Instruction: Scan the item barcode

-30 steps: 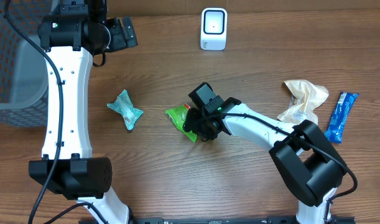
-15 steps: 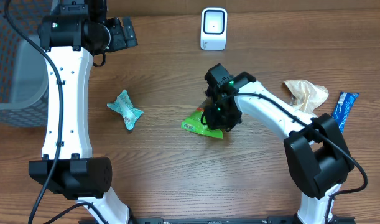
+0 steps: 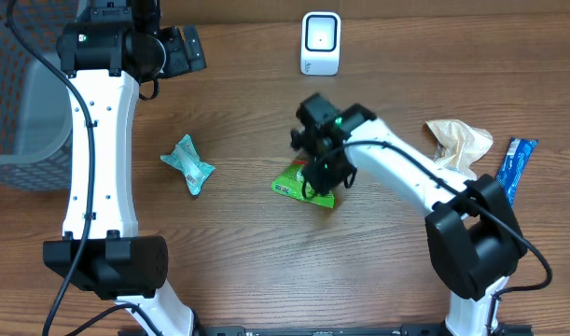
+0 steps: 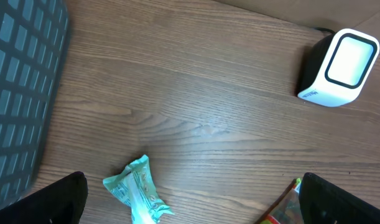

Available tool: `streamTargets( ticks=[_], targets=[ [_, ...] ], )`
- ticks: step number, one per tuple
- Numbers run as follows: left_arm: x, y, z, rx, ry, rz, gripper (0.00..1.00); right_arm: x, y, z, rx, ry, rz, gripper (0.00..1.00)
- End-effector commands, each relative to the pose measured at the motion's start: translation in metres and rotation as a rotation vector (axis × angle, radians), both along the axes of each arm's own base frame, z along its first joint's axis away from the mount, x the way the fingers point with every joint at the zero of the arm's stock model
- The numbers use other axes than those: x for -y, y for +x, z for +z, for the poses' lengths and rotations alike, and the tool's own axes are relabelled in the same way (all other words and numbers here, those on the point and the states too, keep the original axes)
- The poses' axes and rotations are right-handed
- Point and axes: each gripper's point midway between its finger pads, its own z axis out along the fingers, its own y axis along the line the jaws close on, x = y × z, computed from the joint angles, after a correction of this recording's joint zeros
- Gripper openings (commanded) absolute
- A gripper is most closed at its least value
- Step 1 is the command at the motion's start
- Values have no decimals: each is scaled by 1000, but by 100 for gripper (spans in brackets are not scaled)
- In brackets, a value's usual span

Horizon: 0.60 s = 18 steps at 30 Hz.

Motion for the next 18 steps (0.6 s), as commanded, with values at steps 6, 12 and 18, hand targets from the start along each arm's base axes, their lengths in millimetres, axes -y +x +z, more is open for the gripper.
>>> streamTargets(
  ticks=[6, 12, 18],
  targets=[
    [4, 4, 3, 12, -14, 1, 100, 14, 22, 18, -154, 160, -785, 79],
    [4, 4, 3, 12, -14, 1, 100, -5, -6, -19, -302, 208, -920, 75],
    [4, 4, 3, 12, -14, 1, 100, -12, -8, -44, -215, 199, -946, 66]
  ],
)
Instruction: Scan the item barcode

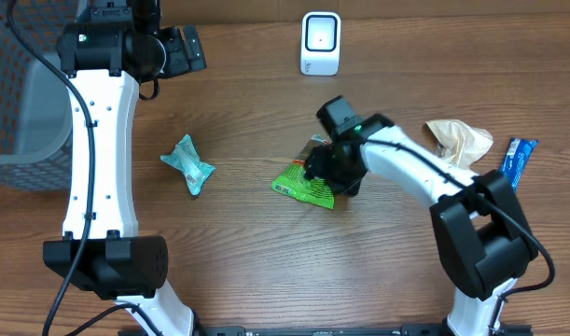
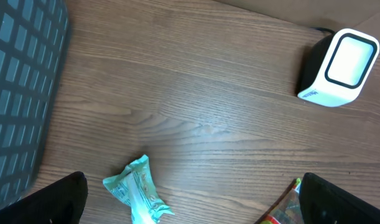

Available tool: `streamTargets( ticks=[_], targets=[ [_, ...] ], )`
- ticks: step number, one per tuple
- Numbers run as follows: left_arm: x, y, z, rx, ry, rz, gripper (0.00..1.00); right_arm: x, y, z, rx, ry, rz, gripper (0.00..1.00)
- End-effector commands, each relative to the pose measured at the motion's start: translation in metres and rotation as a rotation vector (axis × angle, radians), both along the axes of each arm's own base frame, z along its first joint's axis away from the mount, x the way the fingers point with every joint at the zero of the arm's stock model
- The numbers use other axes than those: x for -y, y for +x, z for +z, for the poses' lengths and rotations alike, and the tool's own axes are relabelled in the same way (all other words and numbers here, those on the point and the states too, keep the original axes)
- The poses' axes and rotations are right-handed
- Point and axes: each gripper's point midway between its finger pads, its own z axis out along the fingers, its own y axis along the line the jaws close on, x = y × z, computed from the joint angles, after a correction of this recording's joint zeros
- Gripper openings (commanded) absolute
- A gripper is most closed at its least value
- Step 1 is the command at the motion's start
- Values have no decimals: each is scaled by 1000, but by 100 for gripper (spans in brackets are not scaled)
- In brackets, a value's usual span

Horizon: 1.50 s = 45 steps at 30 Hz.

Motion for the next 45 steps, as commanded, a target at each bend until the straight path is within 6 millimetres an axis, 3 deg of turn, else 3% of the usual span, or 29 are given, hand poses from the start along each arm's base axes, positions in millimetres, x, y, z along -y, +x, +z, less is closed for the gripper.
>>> streamTargets(
  ticks=[1, 6, 11, 18, 22, 24, 28, 32, 36, 40, 45],
  targets=[
    [4, 4, 3, 12, -14, 1, 100, 1, 0, -7, 31, -40, -55, 61],
    [4, 4, 3, 12, -14, 1, 100, -9, 16, 2, 159, 8, 159, 31],
    [4, 4, 3, 12, -14, 1, 100, -5, 29, 20, 293, 6, 485, 16],
    [4, 4, 3, 12, -14, 1, 100, 9, 4, 31, 359, -53, 1122, 12],
    [4, 4, 3, 12, -14, 1, 100, 18, -3, 29, 355, -75, 1270, 16],
    [4, 4, 3, 12, -14, 1, 100, 33, 14, 35, 349, -216, 1197, 38],
    [4, 4, 3, 12, -14, 1, 100, 45, 40, 67, 357, -308, 959, 44],
    [4, 4, 3, 12, -14, 1, 100, 48, 55, 106, 362, -257, 709, 59],
    [4, 4, 3, 12, -14, 1, 100, 39, 56, 133, 305, -64, 438, 88],
    [4, 4, 3, 12, -14, 1, 100, 44, 55, 134, 186, 69, 218, 93],
    [4, 4, 3, 12, -14, 1, 100, 54, 55, 123, 100, 99, 61, 93]
  ],
)
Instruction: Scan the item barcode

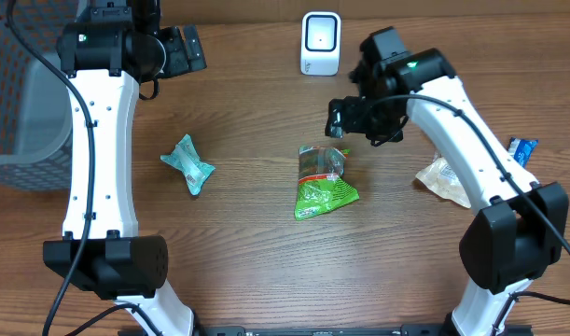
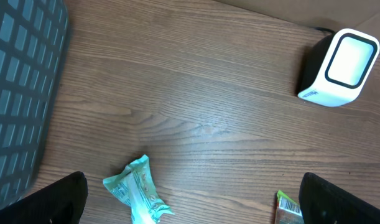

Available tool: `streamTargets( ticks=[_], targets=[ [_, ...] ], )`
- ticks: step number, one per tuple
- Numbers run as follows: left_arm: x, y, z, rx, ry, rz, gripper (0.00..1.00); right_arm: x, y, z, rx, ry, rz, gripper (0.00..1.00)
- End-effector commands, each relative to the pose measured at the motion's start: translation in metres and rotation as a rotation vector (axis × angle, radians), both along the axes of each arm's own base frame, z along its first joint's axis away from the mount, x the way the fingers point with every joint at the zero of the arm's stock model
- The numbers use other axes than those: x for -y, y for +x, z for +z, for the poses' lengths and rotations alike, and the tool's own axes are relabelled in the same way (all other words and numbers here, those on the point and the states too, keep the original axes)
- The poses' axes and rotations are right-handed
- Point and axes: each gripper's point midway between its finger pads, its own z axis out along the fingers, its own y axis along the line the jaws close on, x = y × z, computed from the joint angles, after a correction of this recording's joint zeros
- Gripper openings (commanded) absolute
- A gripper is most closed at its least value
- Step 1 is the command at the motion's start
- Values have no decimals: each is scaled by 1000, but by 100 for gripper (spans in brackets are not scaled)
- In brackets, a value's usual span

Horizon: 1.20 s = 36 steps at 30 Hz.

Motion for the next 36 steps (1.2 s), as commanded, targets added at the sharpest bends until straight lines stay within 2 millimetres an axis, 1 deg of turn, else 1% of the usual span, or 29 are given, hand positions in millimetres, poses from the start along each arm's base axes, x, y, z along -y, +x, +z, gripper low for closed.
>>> streamTargets(
  ticks=[1, 4, 6, 7, 10, 13, 17, 22, 26, 30, 32, 36],
  targets=[
    [4, 4, 3, 12, -14, 1, 100, -5, -3, 2, -83, 91, -191, 93],
    [4, 4, 3, 12, -14, 1, 100, -2, 2, -1, -38, 100, -250, 93],
    [4, 4, 3, 12, -14, 1, 100, 2, 0, 1, -2, 98, -260, 95],
    [4, 4, 3, 12, -14, 1, 100, 9, -6, 3, 14, 86, -270, 96],
    [4, 4, 3, 12, -14, 1, 100, 21, -22, 4, 22, 83, -284, 98],
    [4, 4, 3, 12, -14, 1, 100, 22, -40, -2, 8, 118, -296, 97],
    [4, 4, 3, 12, -14, 1, 100, 15, -53, -21, -34, 199, -357, 93],
    [4, 4, 3, 12, -14, 1, 100, 3, -62, -48, -93, 284, -407, 92],
    [4, 4, 3, 12, -14, 1, 100, 1, -66, -65, -121, 314, -476, 91],
    [4, 4, 3, 12, -14, 1, 100, 3, -64, -71, -104, 309, -487, 90],
    [4, 4, 3, 12, -14, 1, 100, 7, -65, -80, -109, 283, -539, 90],
    [4, 4, 3, 12, -14, 1, 100, 6, -74, -92, -136, 234, -632, 91]
  ],
)
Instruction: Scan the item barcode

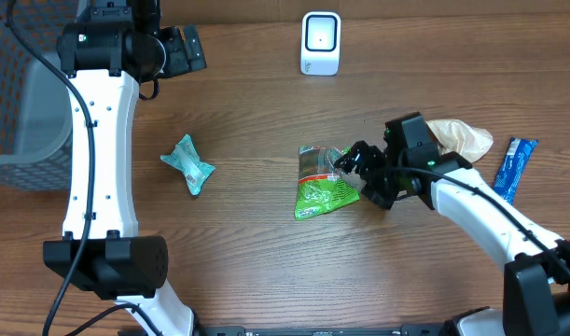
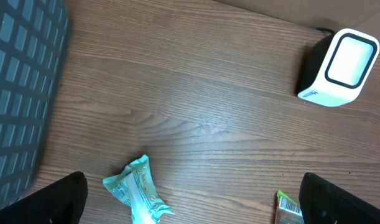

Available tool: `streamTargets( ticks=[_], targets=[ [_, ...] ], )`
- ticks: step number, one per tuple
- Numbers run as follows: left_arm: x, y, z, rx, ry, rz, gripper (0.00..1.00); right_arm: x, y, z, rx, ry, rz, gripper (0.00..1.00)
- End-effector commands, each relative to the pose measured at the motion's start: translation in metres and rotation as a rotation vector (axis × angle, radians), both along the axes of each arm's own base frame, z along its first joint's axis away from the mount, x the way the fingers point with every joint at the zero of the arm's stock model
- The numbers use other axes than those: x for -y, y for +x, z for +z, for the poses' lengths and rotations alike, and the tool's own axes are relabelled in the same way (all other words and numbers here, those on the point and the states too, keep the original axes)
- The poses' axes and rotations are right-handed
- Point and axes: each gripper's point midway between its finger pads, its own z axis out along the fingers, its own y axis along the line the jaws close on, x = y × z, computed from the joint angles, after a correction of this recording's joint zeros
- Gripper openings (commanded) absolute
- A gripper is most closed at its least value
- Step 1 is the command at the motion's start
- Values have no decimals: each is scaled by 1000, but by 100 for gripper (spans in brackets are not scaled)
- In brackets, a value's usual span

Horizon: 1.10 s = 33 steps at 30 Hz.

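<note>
The green snack packet [image 1: 322,183] lies flat mid-table, its barcode end toward the back; one corner of it [image 2: 288,208] shows in the left wrist view. The white barcode scanner [image 1: 320,42] [image 2: 339,62] stands at the back edge. My right gripper [image 1: 353,160] is low at the packet's right upper edge, its fingers spread and nothing lifted between them. My left gripper [image 1: 185,49] [image 2: 193,202] hangs high over the back left, wide open and empty.
A crumpled teal packet [image 1: 188,164] [image 2: 137,196] lies left of centre. A beige crumpled bag [image 1: 462,138] and a blue bar [image 1: 513,168] sit at the right. A grey mesh basket [image 1: 14,103] [image 2: 22,93] stands at the far left.
My right gripper was up near the scanner and is now down at the right edge of the green packet. The packet and the left arm have not moved.
My right gripper was down on the green packet, which lay crosswise, and remained on it a moment later. Then the packet lay turned lengthwise, slightly to the right, with the gripper away by the scanner. Now the gripper is back beside it.
</note>
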Motion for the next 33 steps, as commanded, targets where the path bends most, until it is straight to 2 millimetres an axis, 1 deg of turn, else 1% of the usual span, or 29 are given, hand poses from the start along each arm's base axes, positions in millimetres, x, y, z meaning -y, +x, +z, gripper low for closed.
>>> streamTargets(
  ticks=[1, 3, 5, 8, 13, 15, 20, 23, 25, 28, 29, 30, 33],
  targets=[
    [4, 4, 3, 12, -14, 1, 100, -1, -11, -15, -68, -57, -110, 93],
    [4, 4, 3, 12, -14, 1, 100, -5, -12, -17, -71, -73, -143, 94],
    [4, 4, 3, 12, -14, 1, 100, -8, -8, -17, -33, -112, -173, 94],
    [4, 4, 3, 12, -14, 1, 100, -8, -7, -19, -3, -160, -197, 94],
    [4, 4, 3, 12, -14, 1, 100, -15, -5, -27, 25, -191, -182, 91],
    [4, 4, 3, 12, -14, 1, 100, -20, -2, -32, 36, -189, -177, 90],
    [4, 4, 3, 12, -14, 1, 100, -24, 4, -46, 34, -191, -176, 86],
    [4, 4, 3, 12, -14, 1, 100, -25, 3, -49, 23, -189, -170, 82],
    [4, 4, 3, 12, -14, 1, 100, -25, 3, -49, 26, -190, -167, 78],
    [4, 4, 3, 12, -14, 1, 100, -25, 3, -49, 32, -196, -152, 68],
    [4, 4, 3, 12, -14, 1, 100, -26, 3, -48, 46, -198, -125, 64],
    [4, 4, 3, 12, -14, 1, 100, -28, 4, -47, 55, -192, -100, 62],
    [4, 4, 3, 12, -14, 1, 100, -34, 9, -37, 108, -169, 28, 61]
  ],
)
